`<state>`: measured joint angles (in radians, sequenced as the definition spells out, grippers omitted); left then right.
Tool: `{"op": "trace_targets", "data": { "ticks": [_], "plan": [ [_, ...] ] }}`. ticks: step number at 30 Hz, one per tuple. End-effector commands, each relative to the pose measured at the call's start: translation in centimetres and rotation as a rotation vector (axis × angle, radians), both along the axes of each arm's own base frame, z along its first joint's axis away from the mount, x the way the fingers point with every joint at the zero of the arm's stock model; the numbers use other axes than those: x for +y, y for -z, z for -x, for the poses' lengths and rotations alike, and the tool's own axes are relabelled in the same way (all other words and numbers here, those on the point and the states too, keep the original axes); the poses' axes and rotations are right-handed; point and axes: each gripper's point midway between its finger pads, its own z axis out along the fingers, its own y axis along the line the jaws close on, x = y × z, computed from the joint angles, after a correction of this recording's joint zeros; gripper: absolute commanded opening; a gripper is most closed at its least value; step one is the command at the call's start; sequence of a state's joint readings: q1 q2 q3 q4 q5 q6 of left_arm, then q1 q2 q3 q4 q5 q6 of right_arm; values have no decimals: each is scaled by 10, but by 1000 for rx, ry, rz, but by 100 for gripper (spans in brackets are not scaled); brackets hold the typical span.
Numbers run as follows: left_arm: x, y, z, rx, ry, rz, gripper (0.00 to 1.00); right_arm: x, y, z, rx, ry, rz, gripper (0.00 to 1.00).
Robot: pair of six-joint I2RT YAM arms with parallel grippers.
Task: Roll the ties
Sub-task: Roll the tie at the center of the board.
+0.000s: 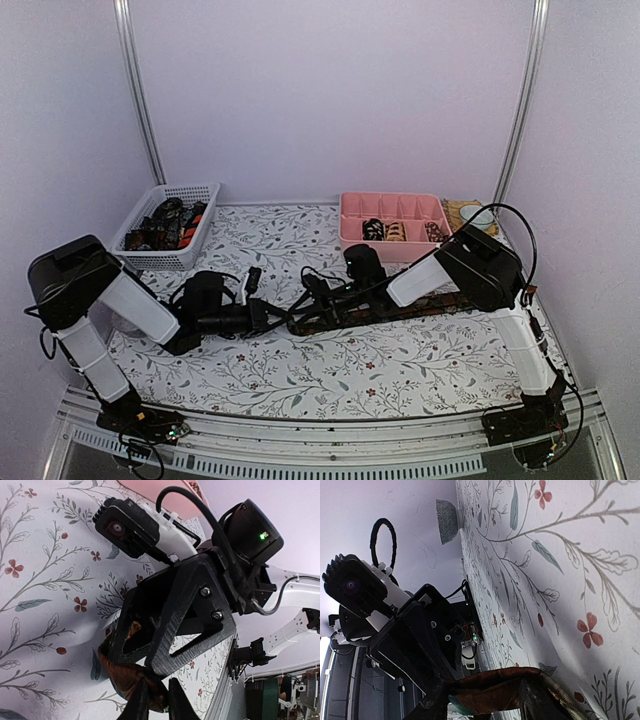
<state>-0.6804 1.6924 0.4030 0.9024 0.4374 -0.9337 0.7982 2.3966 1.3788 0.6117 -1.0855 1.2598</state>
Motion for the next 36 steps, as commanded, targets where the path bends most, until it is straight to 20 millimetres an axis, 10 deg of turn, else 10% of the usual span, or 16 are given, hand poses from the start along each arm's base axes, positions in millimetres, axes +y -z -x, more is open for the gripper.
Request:
{"op": "trace_targets", "data": {
  "ticks": [1,13,26,36],
  "plan": [
    [-3,-8,0,-18,25,41,15,-4,28,7,34,-4,43,48],
    [38,3,-11,-83,-177,-238,88,-9,47,-1,35,26,93,45],
    [42,31,15,54,-192,-200,68,-4,2,-10,-77,37,44,44],
    [30,21,20,29,-141,-89,53,-2,-76,-18,-339,51,-12,45]
  ]
}}
